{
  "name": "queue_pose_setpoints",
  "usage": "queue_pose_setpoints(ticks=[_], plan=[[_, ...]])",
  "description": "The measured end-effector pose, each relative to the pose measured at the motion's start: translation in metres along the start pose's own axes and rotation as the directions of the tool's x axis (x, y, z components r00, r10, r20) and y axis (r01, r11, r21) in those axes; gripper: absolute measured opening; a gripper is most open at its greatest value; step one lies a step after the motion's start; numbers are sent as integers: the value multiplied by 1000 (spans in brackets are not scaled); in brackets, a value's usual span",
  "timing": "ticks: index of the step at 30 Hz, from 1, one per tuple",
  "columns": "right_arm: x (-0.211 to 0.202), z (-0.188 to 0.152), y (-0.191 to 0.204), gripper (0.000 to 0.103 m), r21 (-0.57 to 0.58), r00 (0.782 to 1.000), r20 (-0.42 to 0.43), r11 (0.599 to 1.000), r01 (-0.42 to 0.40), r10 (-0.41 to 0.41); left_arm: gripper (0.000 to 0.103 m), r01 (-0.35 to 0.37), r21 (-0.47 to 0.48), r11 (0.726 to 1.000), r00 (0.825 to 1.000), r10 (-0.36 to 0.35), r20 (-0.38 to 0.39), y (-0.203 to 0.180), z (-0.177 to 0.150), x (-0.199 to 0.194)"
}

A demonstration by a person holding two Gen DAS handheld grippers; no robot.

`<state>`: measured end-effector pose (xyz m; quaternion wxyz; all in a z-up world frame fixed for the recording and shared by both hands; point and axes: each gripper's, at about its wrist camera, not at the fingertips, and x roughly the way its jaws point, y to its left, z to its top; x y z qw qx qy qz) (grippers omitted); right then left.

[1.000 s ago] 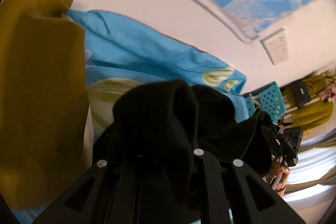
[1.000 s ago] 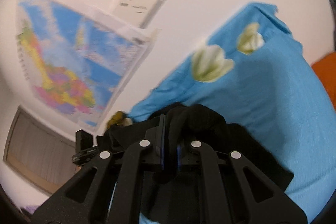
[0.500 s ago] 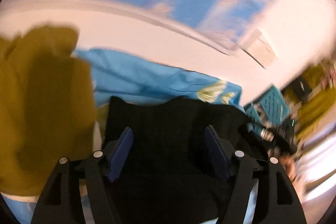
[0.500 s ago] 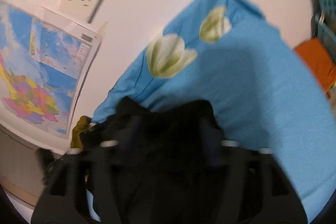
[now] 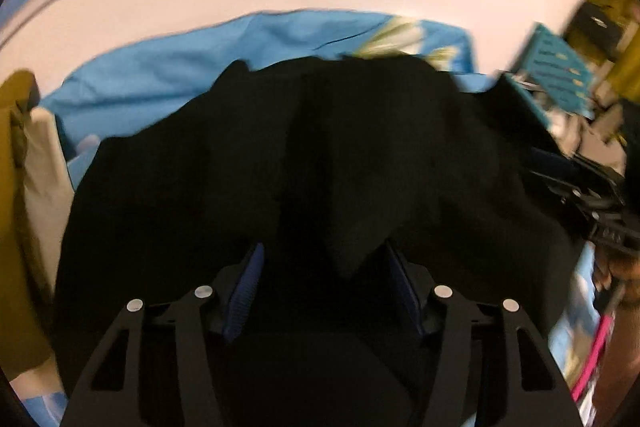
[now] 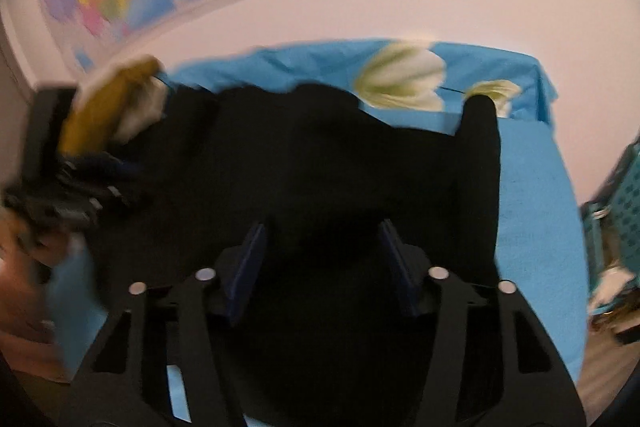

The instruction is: Fold large clothes

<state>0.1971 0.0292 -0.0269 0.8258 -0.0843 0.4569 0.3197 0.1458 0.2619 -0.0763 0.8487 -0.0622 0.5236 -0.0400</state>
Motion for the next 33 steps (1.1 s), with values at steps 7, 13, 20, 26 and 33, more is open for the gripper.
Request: queue_pose_setpoints(ticks=[7, 13, 20, 26, 33], plan=[[-20, -11, -24, 49, 107, 996, 87, 993, -41, 32, 62, -28, -27, 999, 994, 31, 108, 7, -17, -32], [-77, -42, -9, 56, 29, 976, 180, 992, -126, 119, 65, -68, 30, 997, 965, 58, 256, 18, -61, -89], [-42, -69, -41, 53, 154, 995, 89, 987, -49, 35, 70, -49, -48, 998, 978, 58, 199, 44, -77, -62], [-65, -72, -34, 57, 206, 987, 160, 978, -24, -10, 69, -148, -39, 988, 959, 153, 237, 31, -79, -67], [-112, -68, 19, 60, 49, 961, 269, 996, -81, 64, 69, -216, -23, 976, 932, 213, 294, 20, -96, -89]])
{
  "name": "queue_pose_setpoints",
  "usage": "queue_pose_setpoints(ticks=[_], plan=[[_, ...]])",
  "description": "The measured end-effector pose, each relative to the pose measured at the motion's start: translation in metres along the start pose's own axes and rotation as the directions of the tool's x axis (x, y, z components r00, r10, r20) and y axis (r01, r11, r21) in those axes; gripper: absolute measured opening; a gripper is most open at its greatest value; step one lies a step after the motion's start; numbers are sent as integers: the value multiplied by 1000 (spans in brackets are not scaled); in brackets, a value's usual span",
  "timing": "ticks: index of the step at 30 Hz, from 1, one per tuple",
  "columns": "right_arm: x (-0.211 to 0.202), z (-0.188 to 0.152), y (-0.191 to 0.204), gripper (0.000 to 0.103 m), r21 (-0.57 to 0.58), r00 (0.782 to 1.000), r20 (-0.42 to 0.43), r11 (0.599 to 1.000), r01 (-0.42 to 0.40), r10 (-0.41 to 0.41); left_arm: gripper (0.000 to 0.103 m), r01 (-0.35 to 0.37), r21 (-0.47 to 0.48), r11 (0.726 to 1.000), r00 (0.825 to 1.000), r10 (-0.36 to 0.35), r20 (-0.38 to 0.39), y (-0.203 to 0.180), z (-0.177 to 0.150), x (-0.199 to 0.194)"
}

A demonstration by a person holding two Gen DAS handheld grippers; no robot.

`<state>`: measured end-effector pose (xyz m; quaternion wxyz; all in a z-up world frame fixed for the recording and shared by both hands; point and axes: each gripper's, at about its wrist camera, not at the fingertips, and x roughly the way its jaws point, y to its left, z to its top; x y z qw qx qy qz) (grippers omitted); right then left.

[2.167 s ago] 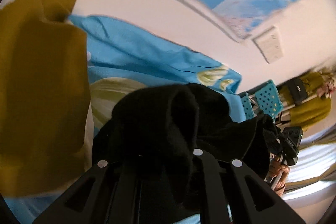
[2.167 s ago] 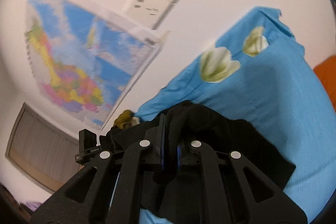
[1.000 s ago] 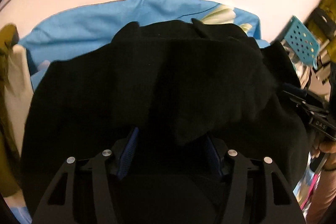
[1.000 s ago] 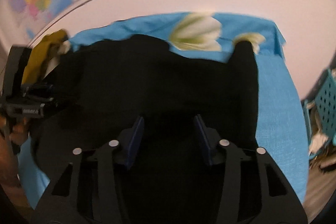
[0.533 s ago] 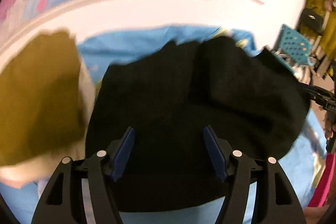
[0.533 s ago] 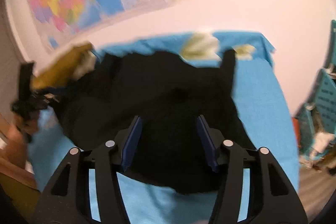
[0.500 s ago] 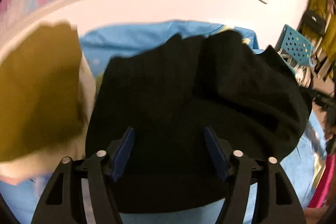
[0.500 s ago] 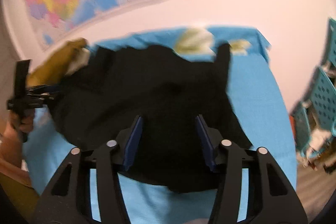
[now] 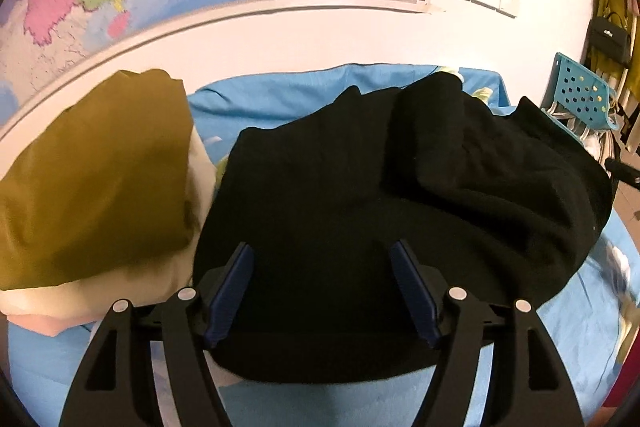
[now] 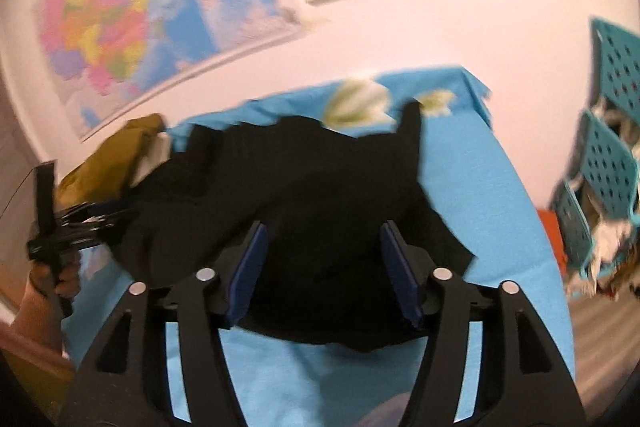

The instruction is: Fold large clothes

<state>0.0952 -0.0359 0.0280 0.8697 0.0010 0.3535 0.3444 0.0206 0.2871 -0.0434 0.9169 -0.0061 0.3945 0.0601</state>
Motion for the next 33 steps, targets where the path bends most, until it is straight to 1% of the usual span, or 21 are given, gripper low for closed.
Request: queue_pose_setpoints(ticks=[3, 4, 5, 7, 8, 10, 11, 12, 14, 16, 18, 21, 22, 23, 25, 26, 29, 30, 31, 33], plan=[[6, 2, 30, 60, -74, 997, -17, 995, -71, 70, 69, 2, 3, 1000, 1000, -2, 9, 0, -1, -4], [12, 2, 40, 60, -103, 996, -27, 991, -91, 89, 69, -7, 5, 1000, 1000, 7, 13, 0, -2, -4], [18, 2, 46, 59, -118, 995, -36, 988, -97, 93, 69, -14, 7, 1000, 1000, 14, 10, 0, -3, -2], [35, 0, 52, 59, -123, 992, -78, 986, -109, 100, 70, -4, -11, 1000, 1000, 4, -12, 3, -4, 3], [47, -3, 51, 59, -109, 989, -107, 988, -111, 99, 72, 7, -29, 1000, 1000, -8, -19, 7, -5, 6], [66, -9, 47, 57, -109, 988, -148, 992, -62, 46, 74, 35, -61, 998, 999, -37, -26, 16, -7, 11], [76, -13, 42, 57, -90, 984, -171, 994, -70, 53, 74, 56, -87, 995, 998, -59, -31, 22, -8, 14], [80, -16, 40, 55, -74, 983, -175, 995, -66, 52, 74, 76, -103, 992, 996, -80, -36, 26, -8, 16], [82, -17, 43, 54, -84, 984, -173, 995, -46, 31, 74, 91, -141, 986, 994, -98, -51, 35, -8, 23], [78, -15, 48, 55, -92, 985, -169, 995, -33, 17, 74, 95, -147, 985, 993, -104, -53, 38, -7, 24], [68, -11, 51, 55, -92, 989, -146, 995, -30, 16, 73, 84, -148, 985, 994, -92, -50, 38, -7, 21], [47, -6, 50, 59, -75, 995, -93, 996, -54, 47, 73, 53, -124, 991, 998, -57, -33, 34, -9, 12], [39, -5, 51, 61, -74, 995, -80, 995, -65, 59, 73, 56, -120, 991, 998, -59, -24, 34, -10, 8], [35, -6, 53, 61, -83, 995, -70, 994, -77, 71, 73, 64, -115, 991, 998, -66, -17, 35, -11, 6], [29, -6, 62, 62, -107, 994, -70, 990, -92, 85, 73, 54, -110, 992, 998, -57, -19, 36, -13, 4], [28, -6, 72, 62, -145, 994, -70, 984, -99, 90, 73, 59, -111, 992, 998, -62, -25, 37, -13, 5], [35, -2, 95, 62, -213, 991, -73, 968, -129, 116, 74, 61, -133, 989, 997, -66, -39, 40, -13, 10], [40, 1, 102, 62, -238, 991, -78, 963, -128, 113, 74, 54, -133, 990, 997, -60, -39, 39, -13, 10], [44, 3, 105, 62, -252, 991, -81, 960, -120, 103, 74, 40, -122, 992, 998, -44, -33, 37, -11, 8], [61, 14, 104, 62, -263, 996, -84, 963, -64, 43, 75, 22, -86, 996, 1000, -24, -19, 31, -7, 6]])
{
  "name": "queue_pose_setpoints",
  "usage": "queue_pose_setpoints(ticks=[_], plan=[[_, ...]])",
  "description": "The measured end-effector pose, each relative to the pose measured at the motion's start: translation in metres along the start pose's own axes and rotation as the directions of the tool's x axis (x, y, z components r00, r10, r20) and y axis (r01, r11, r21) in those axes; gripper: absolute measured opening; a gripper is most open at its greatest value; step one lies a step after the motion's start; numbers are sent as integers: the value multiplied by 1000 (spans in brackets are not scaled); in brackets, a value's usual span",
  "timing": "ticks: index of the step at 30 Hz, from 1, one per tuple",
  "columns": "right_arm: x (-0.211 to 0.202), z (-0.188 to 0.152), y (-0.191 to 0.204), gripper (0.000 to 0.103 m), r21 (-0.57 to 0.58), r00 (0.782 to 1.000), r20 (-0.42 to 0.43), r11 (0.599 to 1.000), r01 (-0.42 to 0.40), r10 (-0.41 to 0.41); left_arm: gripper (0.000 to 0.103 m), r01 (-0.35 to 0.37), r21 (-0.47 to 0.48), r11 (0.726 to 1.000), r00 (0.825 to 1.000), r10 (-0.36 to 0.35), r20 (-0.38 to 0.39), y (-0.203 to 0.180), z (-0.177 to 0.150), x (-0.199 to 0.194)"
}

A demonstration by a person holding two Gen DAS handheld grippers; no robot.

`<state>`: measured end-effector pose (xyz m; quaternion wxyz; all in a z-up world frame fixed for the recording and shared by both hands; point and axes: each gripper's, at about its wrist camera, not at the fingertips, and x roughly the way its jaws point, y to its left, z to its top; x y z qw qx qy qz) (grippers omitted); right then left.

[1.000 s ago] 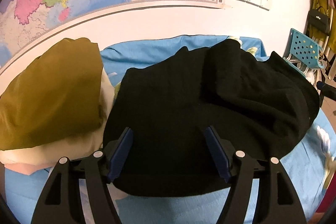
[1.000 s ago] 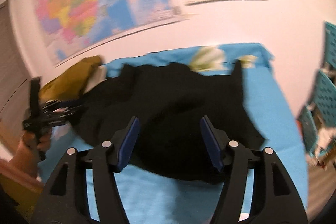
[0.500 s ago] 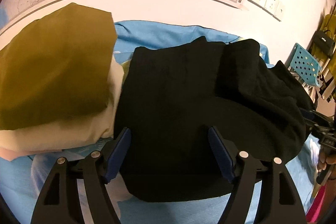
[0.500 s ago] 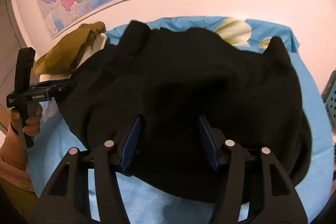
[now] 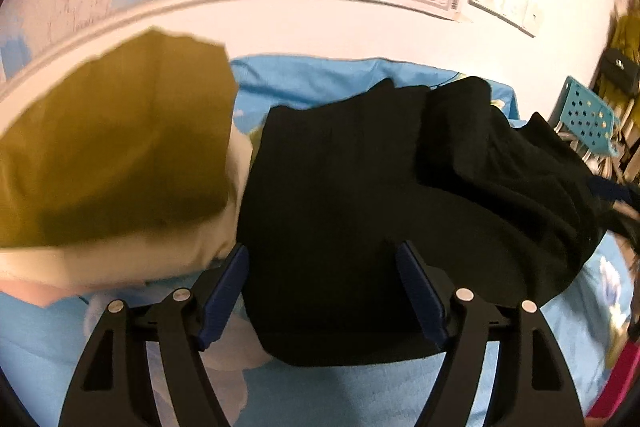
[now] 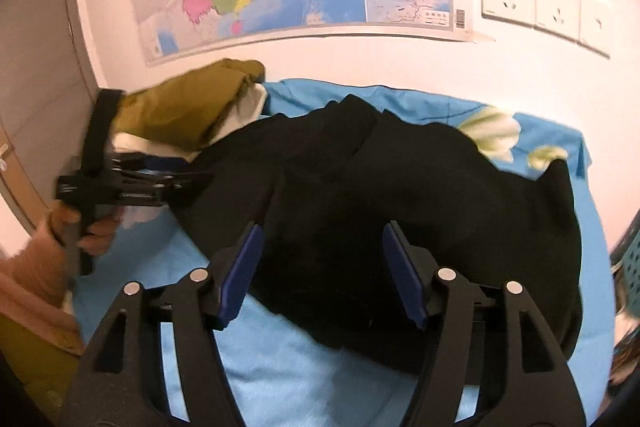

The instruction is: Fold large clothes

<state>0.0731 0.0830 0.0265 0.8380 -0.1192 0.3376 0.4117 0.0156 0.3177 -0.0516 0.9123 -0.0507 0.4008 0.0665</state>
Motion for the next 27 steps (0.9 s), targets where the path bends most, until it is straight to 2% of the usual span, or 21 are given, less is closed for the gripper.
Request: queue_pose_setpoints(ticks=[3, 5, 6, 8, 10, 11, 12, 13, 14, 15, 16, 17, 19, 20, 22, 23, 24, 25, 26, 27], plan=[[23, 10, -31, 62, 57, 995, -49, 994, 95, -92, 80, 43, 22, 999, 999, -42, -33, -7, 9, 6], [37, 11, -60, 62, 126, 985, -96, 980, 153, -142, 80, 23, 42, 999, 999, -22, -43, -14, 15, 13], [45, 9, -74, 65, 158, 978, -126, 970, 185, -166, 81, 39, 58, 998, 998, -35, -57, -18, 18, 19], [57, 4, -91, 69, 186, 967, -184, 960, 208, -174, 81, 61, 73, 995, 994, -54, -95, -24, 23, 32], [66, -3, -96, 66, 179, 968, -198, 966, 188, -152, 78, 78, 63, 995, 990, -69, -126, -26, 27, 45], [67, -5, -95, 48, 172, 970, -196, 968, 181, -147, 70, 87, 56, 995, 988, -79, -134, -26, 28, 50], [67, -6, -97, 35, 174, 972, -191, 970, 171, -137, 59, 84, 47, 995, 988, -77, -135, -26, 31, 56], [64, -5, -98, 11, 178, 976, -179, 971, 158, -126, 52, 75, 43, 996, 989, -69, -131, -26, 33, 58], [59, -5, -101, 4, 180, 979, -162, 971, 154, -126, 34, 46, 39, 998, 992, -41, -121, -25, 35, 59], [50, -3, -104, 4, 200, 985, -127, 969, 142, -118, 3, 1, 41, 999, 994, 4, -113, -25, 37, 59], [36, 0, -109, 4, 229, 991, -74, 965, 124, -109, 5, -12, 30, 999, 993, 15, -113, -23, 39, 57], [27, 2, -113, 1, 244, 992, -39, 962, 124, -118, 4, 9, 10, 1000, 995, -8, -104, -19, 40, 54], [10, 5, -122, 2, 265, 986, 15, 952, 156, -165, 4, 10, -4, 1000, 997, -10, -82, -14, 41, 48], [10, 3, -126, 2, 279, 987, 11, 948, 154, -163, 4, 16, -8, 1000, 997, -17, -81, -12, 41, 48], [28, -3, -130, 4, 286, 993, -60, 951, 118, -105, 9, 7, -1, 1000, 996, -7, -85, -13, 41, 49], [38, -9, -128, 10, 270, 988, -115, 954, 134, -106, 18, 7, -5, 1000, 996, -8, -92, -13, 42, 50], [40, -12, -128, 25, 271, 986, -122, 952, 144, -115, 38, 16, -6, 1000, 995, -17, -97, -13, 43, 50], [33, -14, -130, 34, 296, 992, -85, 948, 112, -91, 45, 24, -9, 1000, 995, -24, -96, -13, 44, 49], [26, -16, -131, 49, 316, 996, -51, 945, 82, -69, 49, 24, -6, 1000, 996, -25, -84, -15, 45, 46], [14, -17, -132, 53, 325, 997, -14, 943, 78, -77, 52, 30, 2, 1000, 996, -29, -81, -16, 47, 45]])
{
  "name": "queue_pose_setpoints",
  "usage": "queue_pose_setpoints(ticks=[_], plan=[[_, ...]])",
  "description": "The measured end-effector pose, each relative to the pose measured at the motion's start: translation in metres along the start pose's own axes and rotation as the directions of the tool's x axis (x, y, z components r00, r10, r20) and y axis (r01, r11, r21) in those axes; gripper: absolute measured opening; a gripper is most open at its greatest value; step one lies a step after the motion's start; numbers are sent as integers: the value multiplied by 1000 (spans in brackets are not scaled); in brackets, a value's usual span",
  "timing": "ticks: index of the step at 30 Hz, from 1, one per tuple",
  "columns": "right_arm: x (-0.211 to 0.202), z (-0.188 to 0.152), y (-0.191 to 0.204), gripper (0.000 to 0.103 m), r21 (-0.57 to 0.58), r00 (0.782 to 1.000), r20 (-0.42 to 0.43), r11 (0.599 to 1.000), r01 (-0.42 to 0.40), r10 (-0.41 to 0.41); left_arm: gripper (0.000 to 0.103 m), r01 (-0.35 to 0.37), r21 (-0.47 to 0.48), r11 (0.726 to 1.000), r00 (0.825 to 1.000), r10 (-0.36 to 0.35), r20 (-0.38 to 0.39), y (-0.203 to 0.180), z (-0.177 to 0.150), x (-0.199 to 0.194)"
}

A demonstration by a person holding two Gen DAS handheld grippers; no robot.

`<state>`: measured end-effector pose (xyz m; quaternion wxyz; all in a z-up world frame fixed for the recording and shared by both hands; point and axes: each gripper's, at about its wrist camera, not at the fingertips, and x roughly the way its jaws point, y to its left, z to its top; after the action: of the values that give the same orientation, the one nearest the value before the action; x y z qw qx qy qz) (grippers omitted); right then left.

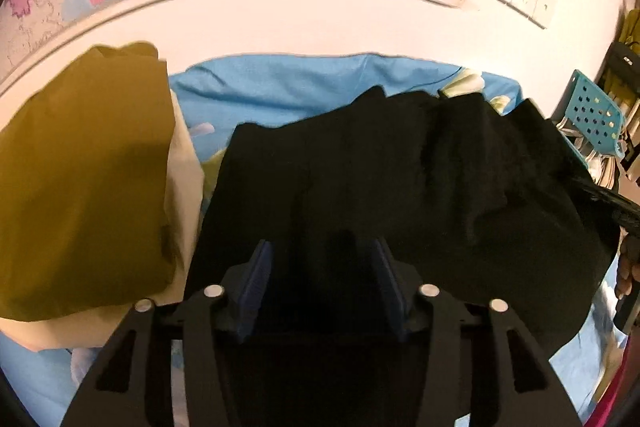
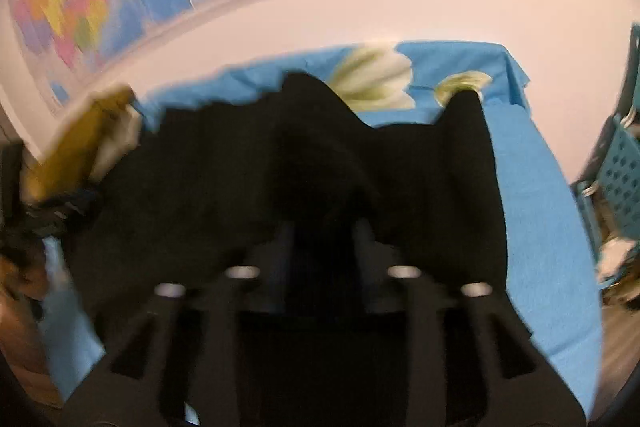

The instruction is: Fold large clothes

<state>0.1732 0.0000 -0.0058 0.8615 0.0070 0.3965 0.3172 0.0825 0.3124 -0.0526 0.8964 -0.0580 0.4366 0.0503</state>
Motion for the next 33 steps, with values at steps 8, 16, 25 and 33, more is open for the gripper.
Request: queue_pose_setpoints(ticks=[8, 16, 25, 33], plan=[[-15, -19, -24, 58, -28, 989, -36, 990, 140, -141, 76, 54, 98, 994, 998, -51, -25, -25, -6, -1], [-7, -18, -25, 5, -75, 990, -33, 989, 131, -134, 26, -50, 96, 994, 998, 53, -34, -28, -6, 19], [-8, -21, -43, 9, -36, 979, -68, 981, 192, -194, 22, -81, 56, 995, 996, 82, -20, -11, -9, 8], [-46, -14, 13, 49, -92, 994, 101, 994, 60, -51, 62, -9, 50, 999, 1000, 8, 14, -6, -15, -14]])
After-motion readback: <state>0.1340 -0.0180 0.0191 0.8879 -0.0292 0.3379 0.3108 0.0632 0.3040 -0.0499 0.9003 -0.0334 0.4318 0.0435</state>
